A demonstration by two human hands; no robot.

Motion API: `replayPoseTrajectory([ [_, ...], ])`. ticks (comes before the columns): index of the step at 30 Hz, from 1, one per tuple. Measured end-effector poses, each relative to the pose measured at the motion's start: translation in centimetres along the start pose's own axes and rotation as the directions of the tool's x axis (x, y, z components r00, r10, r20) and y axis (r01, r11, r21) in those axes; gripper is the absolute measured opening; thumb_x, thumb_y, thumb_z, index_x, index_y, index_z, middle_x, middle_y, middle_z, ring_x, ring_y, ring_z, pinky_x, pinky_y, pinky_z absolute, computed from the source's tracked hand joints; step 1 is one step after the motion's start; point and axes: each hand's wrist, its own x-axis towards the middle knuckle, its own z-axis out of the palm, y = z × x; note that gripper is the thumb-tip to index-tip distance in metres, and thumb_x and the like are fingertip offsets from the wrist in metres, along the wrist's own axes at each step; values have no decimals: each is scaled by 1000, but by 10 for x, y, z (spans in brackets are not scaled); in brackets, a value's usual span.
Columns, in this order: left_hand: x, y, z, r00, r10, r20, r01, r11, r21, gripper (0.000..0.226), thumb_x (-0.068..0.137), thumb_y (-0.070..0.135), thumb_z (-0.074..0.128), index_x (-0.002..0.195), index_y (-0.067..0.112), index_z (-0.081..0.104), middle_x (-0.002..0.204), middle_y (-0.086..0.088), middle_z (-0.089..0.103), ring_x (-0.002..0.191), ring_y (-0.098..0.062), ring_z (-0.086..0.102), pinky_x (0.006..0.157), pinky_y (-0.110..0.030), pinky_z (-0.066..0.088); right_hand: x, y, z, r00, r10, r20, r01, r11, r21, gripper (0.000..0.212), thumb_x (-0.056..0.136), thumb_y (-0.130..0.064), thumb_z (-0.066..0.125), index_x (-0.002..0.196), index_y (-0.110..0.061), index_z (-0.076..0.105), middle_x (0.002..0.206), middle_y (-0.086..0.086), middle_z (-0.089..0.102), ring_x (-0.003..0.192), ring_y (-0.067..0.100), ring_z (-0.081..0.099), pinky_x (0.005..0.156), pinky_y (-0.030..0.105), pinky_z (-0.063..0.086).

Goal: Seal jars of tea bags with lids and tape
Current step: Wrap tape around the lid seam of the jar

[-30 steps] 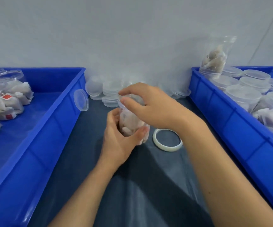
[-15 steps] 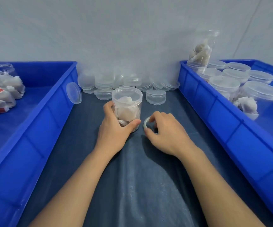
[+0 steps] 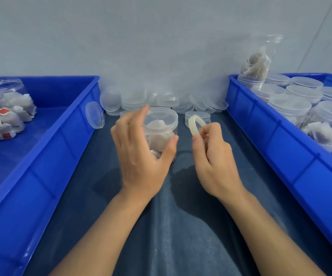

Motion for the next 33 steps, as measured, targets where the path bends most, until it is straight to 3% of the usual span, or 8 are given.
replayPoseTrajectory([
  [4,-1,11,1,992,126,1,-126,992,-29,39,102,35,67,130,9,72,119,-7,66,109,-21,50,98,-35,45,-4,-11,-1,989,-127,-75,133,988,73,9,105,-28,44,97,-28,41,63,-10,44,56,18,43,55,39,36],
  [8,-3,15,1,992,121,28,-120,992,-40,30,101,34,69,121,13,79,104,-2,69,98,-23,53,85,-43,49,-7,-11,1,975,-218,-53,217,976,-16,6,102,-24,45,97,-22,44,71,-14,45,67,18,43,66,40,39],
  [13,-4,14,2,996,90,3,-89,994,-57,22,96,29,78,111,13,82,98,0,71,92,-24,54,80,-46,50,-6,-10,2,966,-249,-65,246,968,-55,8,103,-21,47,96,-18,46,72,-12,45,69,15,42,68,35,37],
  [17,-6,14,4,998,58,5,-57,993,-106,14,94,23,82,100,11,81,95,3,72,92,-23,55,82,-36,49,-6,-9,2,965,-254,-58,250,965,-74,9,103,-21,47,95,-16,47,72,-13,44,69,14,41,68,34,37],
  [22,-4,16,2,999,-7,35,13,984,-175,9,95,22,81,101,15,80,94,8,72,95,-18,56,83,-23,44,-5,-10,1,961,-274,-45,268,958,-101,7,101,-17,50,95,-13,49,73,-15,42,69,13,39,69,32,34],
  [27,-2,14,1,995,-80,64,90,980,-180,6,97,20,77,93,16,79,91,12,71,91,-11,54,79,-17,39,-4,-12,0,958,-285,-10,282,951,-124,4,96,-9,54,96,-10,50,74,-11,44,70,12,39,70,35,36],
  [33,-3,18,1,994,-70,81,84,979,-186,9,98,20,71,92,14,74,90,13,67,88,-12,52,78,-16,38,-4,-13,-1,958,-287,-24,279,946,-164,6,94,-8,56,96,-10,52,74,-13,44,70,10,38,69,32,34],
])
